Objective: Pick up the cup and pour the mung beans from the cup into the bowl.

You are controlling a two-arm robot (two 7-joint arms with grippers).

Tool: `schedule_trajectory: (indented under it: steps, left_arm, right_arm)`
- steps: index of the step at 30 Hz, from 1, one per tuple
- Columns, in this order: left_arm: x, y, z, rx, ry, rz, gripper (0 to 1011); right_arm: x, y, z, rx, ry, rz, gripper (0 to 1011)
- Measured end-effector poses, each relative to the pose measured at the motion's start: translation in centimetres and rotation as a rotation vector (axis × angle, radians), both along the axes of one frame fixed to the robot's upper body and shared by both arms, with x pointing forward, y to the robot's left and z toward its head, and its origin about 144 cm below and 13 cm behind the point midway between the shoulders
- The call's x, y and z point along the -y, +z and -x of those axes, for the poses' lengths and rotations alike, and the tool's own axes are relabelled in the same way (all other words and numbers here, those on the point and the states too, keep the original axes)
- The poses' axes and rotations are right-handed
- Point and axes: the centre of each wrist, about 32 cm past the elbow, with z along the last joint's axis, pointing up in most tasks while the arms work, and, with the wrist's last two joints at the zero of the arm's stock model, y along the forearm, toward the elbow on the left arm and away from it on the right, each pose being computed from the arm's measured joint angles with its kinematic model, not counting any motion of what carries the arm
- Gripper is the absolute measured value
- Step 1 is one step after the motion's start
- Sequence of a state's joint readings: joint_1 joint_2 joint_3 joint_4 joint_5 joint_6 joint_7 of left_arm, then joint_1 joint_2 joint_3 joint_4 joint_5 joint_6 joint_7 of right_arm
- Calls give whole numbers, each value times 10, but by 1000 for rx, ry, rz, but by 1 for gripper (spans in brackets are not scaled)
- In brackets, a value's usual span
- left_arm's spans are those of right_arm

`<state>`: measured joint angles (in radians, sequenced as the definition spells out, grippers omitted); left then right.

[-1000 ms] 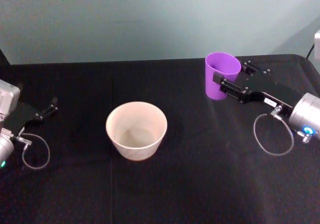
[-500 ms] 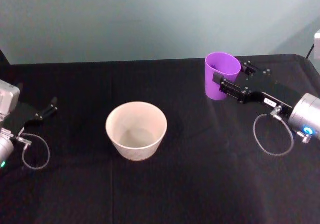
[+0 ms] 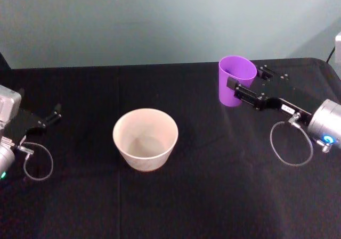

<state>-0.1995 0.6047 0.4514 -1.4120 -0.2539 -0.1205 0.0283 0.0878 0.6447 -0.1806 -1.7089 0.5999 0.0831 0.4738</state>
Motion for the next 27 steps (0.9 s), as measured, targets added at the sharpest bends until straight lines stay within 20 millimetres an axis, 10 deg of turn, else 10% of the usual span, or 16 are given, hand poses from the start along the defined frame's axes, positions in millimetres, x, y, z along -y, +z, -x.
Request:
schedule_trajectory:
  steps: [27]
  left_arm:
    - [0,0,0,0,0,0,1000]
  right_arm:
    - [0,0,0,0,0,0,706]
